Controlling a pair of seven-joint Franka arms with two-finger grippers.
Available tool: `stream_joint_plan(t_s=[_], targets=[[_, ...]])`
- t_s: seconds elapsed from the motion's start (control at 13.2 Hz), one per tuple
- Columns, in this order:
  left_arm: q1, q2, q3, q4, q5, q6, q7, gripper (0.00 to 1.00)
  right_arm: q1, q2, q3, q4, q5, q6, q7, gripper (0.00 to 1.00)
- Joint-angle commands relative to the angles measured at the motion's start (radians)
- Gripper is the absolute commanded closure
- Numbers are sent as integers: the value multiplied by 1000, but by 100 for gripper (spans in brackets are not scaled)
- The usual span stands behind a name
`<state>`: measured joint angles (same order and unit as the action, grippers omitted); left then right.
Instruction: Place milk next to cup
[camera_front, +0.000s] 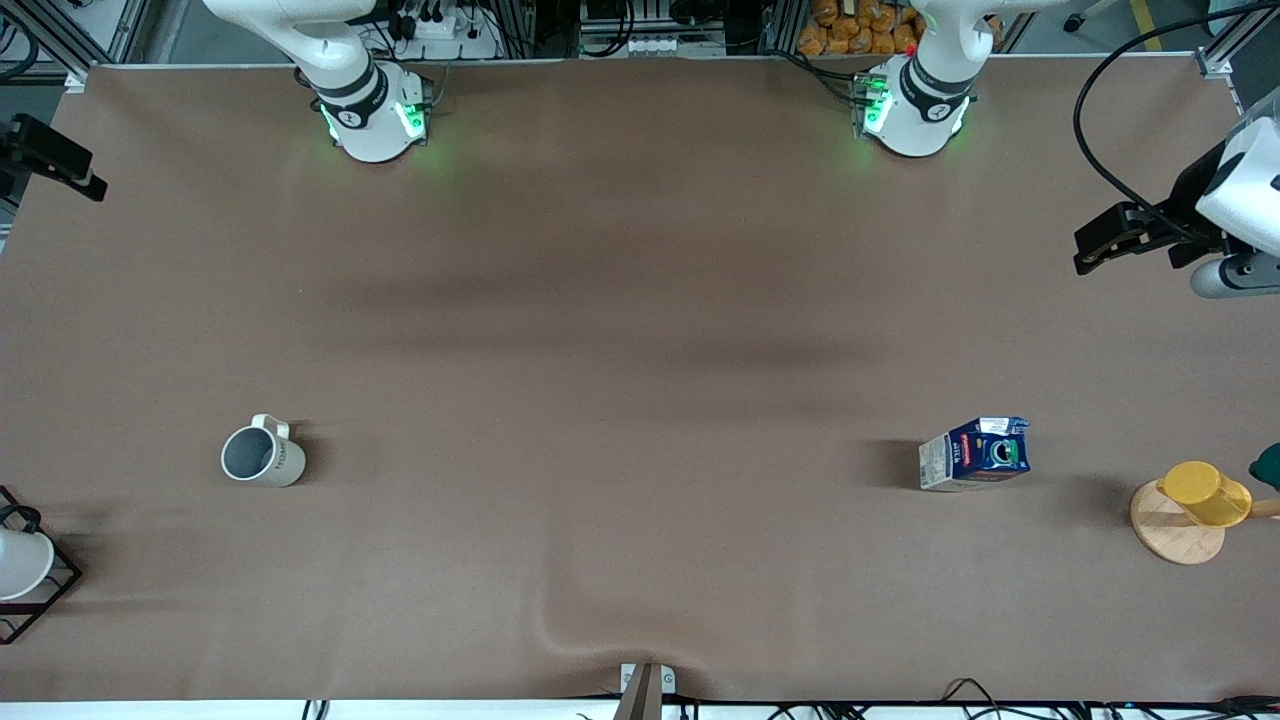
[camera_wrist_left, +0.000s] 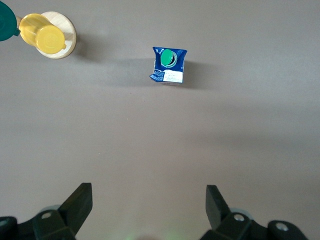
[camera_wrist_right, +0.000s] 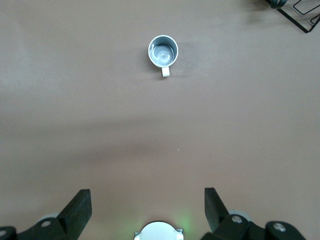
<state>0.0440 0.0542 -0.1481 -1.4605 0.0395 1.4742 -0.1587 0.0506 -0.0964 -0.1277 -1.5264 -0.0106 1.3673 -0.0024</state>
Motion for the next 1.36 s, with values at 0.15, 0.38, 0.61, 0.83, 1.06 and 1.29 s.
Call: stream_joint_plan(t_s=[0.15,0.38,0.61,0.83,1.06,1.29], targets=[[-9,-10,7,-3,-24,-12,14,0,2,17,-7,25,1,22,-19,0],[-9,-8,7,-3,-24,-12,14,0,2,17,-7,22,10,44,-28,0],[-7,-8,7,-3,-27,-12,14,0,3,17,-9,22,14,47,-30,0],[2,-8,7,-1,-35,-12,16,0,9,72,-6,17,26,102,-28,0],[4,-8,10,-3,-36,-12,16,0,11,142,-3,6,30,180,-30,0],[4,7,13,-4,-29,-11,10,0,5,259,34,14,62,280,-41,0]])
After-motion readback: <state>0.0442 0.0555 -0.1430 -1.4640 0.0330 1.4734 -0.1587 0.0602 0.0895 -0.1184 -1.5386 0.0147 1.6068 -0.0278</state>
